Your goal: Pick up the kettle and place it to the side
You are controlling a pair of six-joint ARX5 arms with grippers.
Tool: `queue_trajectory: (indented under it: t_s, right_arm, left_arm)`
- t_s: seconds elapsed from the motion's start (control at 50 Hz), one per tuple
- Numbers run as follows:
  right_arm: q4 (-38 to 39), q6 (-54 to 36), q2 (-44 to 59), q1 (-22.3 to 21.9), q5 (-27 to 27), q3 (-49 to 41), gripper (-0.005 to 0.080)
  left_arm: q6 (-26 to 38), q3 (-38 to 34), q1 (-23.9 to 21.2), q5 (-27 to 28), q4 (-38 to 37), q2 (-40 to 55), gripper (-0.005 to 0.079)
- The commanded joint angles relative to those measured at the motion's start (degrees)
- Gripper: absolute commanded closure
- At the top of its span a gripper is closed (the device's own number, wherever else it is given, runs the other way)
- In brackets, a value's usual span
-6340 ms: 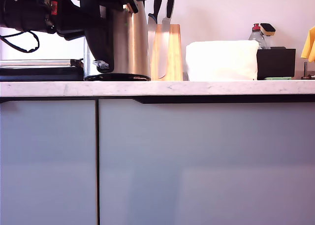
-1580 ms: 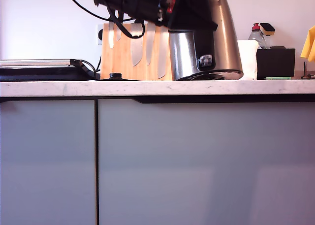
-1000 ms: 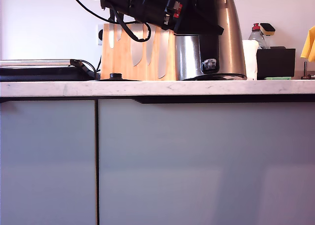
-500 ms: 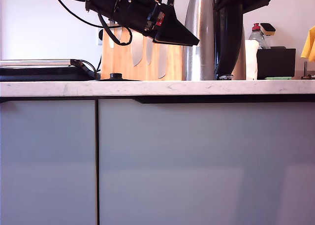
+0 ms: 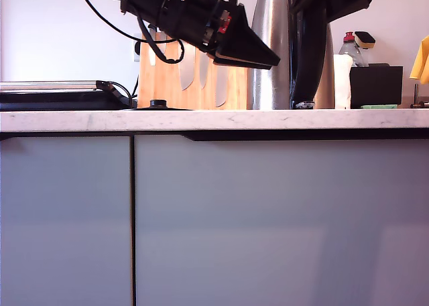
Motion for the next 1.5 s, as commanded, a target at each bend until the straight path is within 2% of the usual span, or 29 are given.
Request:
queue_trajectory:
  t_s: [0.0, 0.18, 0.5, 0.56, 0.6, 0.64, 0.7, 0.72, 0.74, 0.94, 1.08, 1.16, 1.28, 1.48]
  right_arm:
    - [-0.7, 0.3, -0.2, 0.4, 0.2, 0.8, 0.0343]
    - [-1.6, 0.8, -2.1, 0.3, 4.0, 1.2, 0.0343]
    - [-7.3, 1.1, -5.6, -0.6, 5.6, 4.2, 0.0356]
    - [-8.7, 1.0, -6.4, -1.0, 5.6, 4.3, 0.0401]
    - [-9.3, 1.0, -7.0, -1.4, 5.7, 4.3, 0.0461]
    - [-9.7, 1.1, -7.5, -1.6, 5.7, 4.3, 0.0564]
    - [-9.6, 1.1, -8.2, -1.7, 5.7, 4.3, 0.0729]
    - [-9.6, 1.2, -8.4, -1.7, 5.5, 4.3, 0.0779]
    - [-9.4, 1.4, -8.6, -1.7, 5.4, 4.3, 0.0756]
    - [-5.9, 4.4, -8.9, -1.6, 0.2, 4.3, 0.0752]
    - [-2.2, 7.5, -8.9, -1.6, 0.8, 4.3, 0.0752]
    - [-0.3, 8.7, -8.9, -1.6, 2.7, 4.3, 0.0753]
    - [1.2, 9.5, -9.2, -1.6, 8.3, 4.3, 0.0753]
    - [5.0, 12.5, -11.1, -1.6, 17.8, 3.1, 0.0753]
  left_arm:
    - [-0.2, 0.5, 0.1, 0.1, 0.2, -2.2, 0.0400]
    - [-0.2, 0.5, 0.3, -1.0, -1.1, -4.8, 0.0400]
    - [-0.2, 0.5, 2.7, -4.1, -7.3, -9.8, 0.0406]
    - [-0.2, 0.5, 3.3, -4.5, -9.3, -11.2, 0.0421]
    - [-0.2, 0.5, 3.5, -4.9, -10.7, -12.1, 0.0466]
    - [-0.2, 0.5, 3.8, -5.2, -12.3, -13.2, 0.0550]
    - [-0.5, 0.5, 4.2, -5.8, -15.3, -14.9, 0.0741]
    - [-0.5, 0.5, 4.4, -6.1, -16.3, -15.5, 0.0779]
    - [-0.5, 0.5, 4.6, -6.3, -17.1, -16.0, 0.0751]
    - [-6.1, 0.5, 5.9, -6.4, -23.2, -20.6, 0.0766]
    - [-11.5, 0.4, 7.6, -9.6, -24.5, -21.6, 0.0755]
    - [-13.6, 0.4, 8.6, -12.6, -24.9, -21.6, 0.0755]
    - [-14.1, 0.3, 10.0, -15.7, -24.5, -21.6, 0.0755]
    - [-15.3, 0.3, 13.8, -15.9, -23.6, -21.6, 0.0755]
